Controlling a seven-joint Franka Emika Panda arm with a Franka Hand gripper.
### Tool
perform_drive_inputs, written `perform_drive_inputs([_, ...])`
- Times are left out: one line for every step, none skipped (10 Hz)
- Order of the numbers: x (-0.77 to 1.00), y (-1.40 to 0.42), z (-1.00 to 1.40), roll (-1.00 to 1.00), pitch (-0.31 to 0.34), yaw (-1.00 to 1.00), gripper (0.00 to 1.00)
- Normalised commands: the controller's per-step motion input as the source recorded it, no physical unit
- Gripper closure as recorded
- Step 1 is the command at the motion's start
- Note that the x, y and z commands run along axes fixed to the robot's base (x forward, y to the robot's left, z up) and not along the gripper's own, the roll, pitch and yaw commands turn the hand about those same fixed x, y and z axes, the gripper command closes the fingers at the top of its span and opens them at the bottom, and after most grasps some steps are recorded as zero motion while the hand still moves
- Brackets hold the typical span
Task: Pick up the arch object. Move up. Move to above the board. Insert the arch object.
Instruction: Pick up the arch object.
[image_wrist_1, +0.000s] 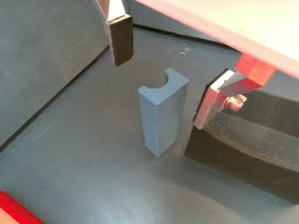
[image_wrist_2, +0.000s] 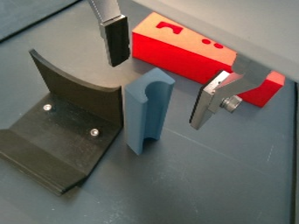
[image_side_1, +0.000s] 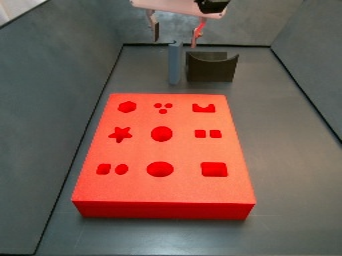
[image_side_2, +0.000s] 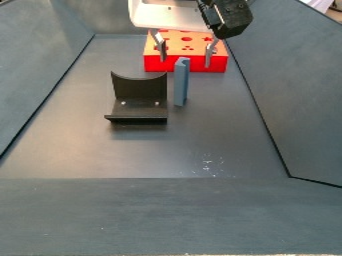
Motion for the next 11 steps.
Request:
perform_drive_inputs([-0.04,0.00,-0.09,0.00,0.009,-0.11,0.00])
perform_drive_inputs([-0.09,0.01,-0.14,0.00,0.009,-0.07,0.00])
perform_drive_inputs([0.00,0.08,-0.14,0.00,0.023,-0.03,0.00])
perform_drive_inputs([0.00,0.09,-0.16,0.00,0.021,-0.02,0.00])
perform_drive_inputs([0.00,0.10,-0.15,0.00,0.011,-0.01,0.00])
perform_drive_inputs([0.00,0.02,-0.12,0.00,0.010,0.00,0.00])
perform_drive_inputs([0.03,0.00,-0.13,0.00,0.010,0.00,0.00])
perform_drive_inputs([0.00,0.00,-0.18,0.00,0.004,0.00,0.00])
perform_drive_inputs([0.00,0.00,-0.22,0.00,0.000,0.00,0.00])
perform_drive_inputs([-0.03,0.00,-0.18,0.00,0.000,-0.02,0.00])
perform_drive_inputs([-0.01,0.00,-0.13,0.00,0.000,-0.05,0.00])
